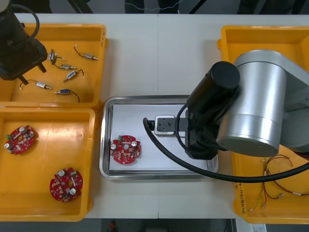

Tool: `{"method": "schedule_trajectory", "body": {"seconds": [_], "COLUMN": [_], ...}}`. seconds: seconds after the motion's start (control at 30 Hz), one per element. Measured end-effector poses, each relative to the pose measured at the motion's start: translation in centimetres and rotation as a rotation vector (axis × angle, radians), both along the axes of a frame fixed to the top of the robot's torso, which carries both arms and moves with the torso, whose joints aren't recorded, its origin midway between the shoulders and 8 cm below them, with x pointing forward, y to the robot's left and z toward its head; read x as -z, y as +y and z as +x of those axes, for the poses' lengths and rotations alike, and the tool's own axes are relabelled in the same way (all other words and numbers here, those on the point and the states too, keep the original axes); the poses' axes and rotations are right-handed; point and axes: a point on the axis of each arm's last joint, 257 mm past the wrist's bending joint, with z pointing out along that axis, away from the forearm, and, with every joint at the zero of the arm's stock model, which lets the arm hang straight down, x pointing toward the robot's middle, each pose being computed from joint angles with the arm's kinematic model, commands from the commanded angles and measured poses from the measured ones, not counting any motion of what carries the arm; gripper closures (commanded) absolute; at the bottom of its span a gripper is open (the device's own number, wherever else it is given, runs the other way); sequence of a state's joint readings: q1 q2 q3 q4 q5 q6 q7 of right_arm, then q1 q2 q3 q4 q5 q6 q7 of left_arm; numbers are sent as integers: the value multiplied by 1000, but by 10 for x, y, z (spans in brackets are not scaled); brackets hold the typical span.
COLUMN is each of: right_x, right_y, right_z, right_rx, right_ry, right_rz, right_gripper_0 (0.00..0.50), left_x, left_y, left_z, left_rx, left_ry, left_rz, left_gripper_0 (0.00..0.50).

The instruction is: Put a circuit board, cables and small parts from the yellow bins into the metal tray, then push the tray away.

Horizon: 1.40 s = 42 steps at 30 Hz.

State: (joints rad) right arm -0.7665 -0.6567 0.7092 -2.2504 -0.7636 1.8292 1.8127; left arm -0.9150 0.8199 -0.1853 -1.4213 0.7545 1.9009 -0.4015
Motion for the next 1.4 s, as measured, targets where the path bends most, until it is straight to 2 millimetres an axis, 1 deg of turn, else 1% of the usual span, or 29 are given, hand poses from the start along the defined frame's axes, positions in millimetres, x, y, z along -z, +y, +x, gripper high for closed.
{"method": "schedule_trajectory", "body": {"seconds": [0.1,0.23,0.43,0.63,0.8,0.9,1.0,1.3,1.33,1.4], "right_x": [6,14,30,54,74,84,93,109,110,112], "right_y": [5,11,18,22,20,19,17,11,10,9], "right_z": [4,8,21,24,24,24,24,16,15,16], "right_rx": [2,7,-31,-36,-30,-30,-28,-18,-15,-9], "right_ry": [-8,1,-15,5,32,44,56,109,115,120], "right_rz": [-1,4,1,-1,-16,-22,-30,-46,-47,-50], "right_gripper_0": [500,500,500,500,500,500,500,500,497,474], "left_x": [0,-2,2,6,19,26,33,65,69,76], "left_y": [14,28,47,60,73,75,70,61,60,59], "left_z": [8,21,37,55,64,67,69,72,74,77], "left_rx": [-17,-19,-97,-142,-188,-200,-191,-157,-158,-165], "left_ry": [-18,-55,-82,-135,-160,-160,-157,-125,-127,-134], "left_rz": [-24,-56,-109,-134,-157,-165,-158,-100,-102,-111], "left_gripper_0": [0,0,0,0,0,0,0,0,0,0]}}
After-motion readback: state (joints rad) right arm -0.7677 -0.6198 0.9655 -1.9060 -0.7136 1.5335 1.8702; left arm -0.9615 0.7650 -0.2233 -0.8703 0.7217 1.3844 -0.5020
